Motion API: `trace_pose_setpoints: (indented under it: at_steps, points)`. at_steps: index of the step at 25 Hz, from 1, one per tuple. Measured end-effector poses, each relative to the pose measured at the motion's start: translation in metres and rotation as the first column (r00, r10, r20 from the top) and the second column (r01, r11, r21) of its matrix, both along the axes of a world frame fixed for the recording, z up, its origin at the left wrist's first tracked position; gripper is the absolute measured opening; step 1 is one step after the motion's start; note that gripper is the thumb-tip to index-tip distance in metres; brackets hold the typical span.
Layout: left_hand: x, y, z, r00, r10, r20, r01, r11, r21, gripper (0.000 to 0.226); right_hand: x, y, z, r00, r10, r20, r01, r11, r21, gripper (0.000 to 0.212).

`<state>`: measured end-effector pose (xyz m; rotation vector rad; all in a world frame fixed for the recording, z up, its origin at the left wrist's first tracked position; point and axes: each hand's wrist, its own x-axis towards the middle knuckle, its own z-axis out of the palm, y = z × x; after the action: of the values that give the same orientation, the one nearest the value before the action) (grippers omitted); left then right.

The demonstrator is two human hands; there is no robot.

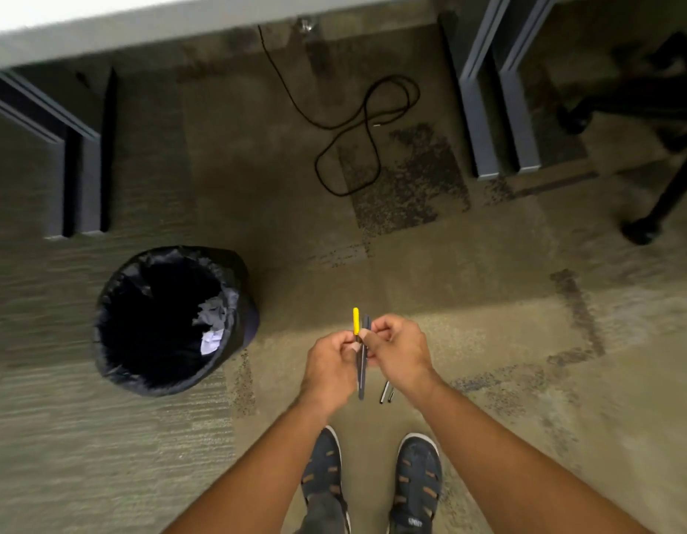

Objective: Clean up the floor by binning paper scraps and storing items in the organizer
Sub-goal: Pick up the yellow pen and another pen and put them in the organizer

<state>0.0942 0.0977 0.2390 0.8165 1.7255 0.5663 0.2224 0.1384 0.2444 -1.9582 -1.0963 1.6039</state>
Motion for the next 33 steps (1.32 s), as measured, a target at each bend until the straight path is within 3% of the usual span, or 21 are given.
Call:
trace_pose_setpoints:
  at_steps: [9,13,16,19,22,25,33]
  points:
    - [0.007,0.006,0.201,0.975,-0.182,-0.124,0.195,0.975,0.101,0.016,0.013,0.007,0.187,1.0,-0.008,-0.03,0.011,0.997,0.079,0.009]
    - [-0.002,0.002,0.29,0.948,-0.172,-0.267,0.207,0.972,0.11,0.009,0.01,0.004,0.268,0.993,0.12,-0.018,-0.114,0.975,0.189,0.011]
    - [-0.013,-0.005,0.346,0.955,-0.151,-0.255,0.178,0.98,0.085,0.007,0.003,0.002,0.324,0.982,0.183,-0.039,-0.171,0.963,0.207,0.008]
    - [-0.038,-0.01,0.381,0.981,-0.127,-0.148,0.14,0.987,0.08,0.021,-0.01,0.001,0.371,0.966,0.246,-0.08,-0.222,0.946,0.236,0.005]
    - [-0.068,-0.005,0.413,0.978,-0.174,-0.119,0.187,0.976,0.111,0.021,-0.034,0.01,0.41,0.921,0.333,-0.201,-0.288,0.932,0.221,0.026]
    - [-0.103,0.007,0.44,0.975,-0.19,-0.116,0.206,0.967,0.147,0.015,-0.065,0.035,0.433,0.865,0.491,-0.103,-0.442,0.843,0.308,0.04]
    - [-0.218,0.052,0.473,0.975,-0.205,-0.082,0.214,0.969,0.127,0.006,-0.178,0.095,0.493,0.803,0.596,0.026,-0.572,0.757,0.316,0.021]
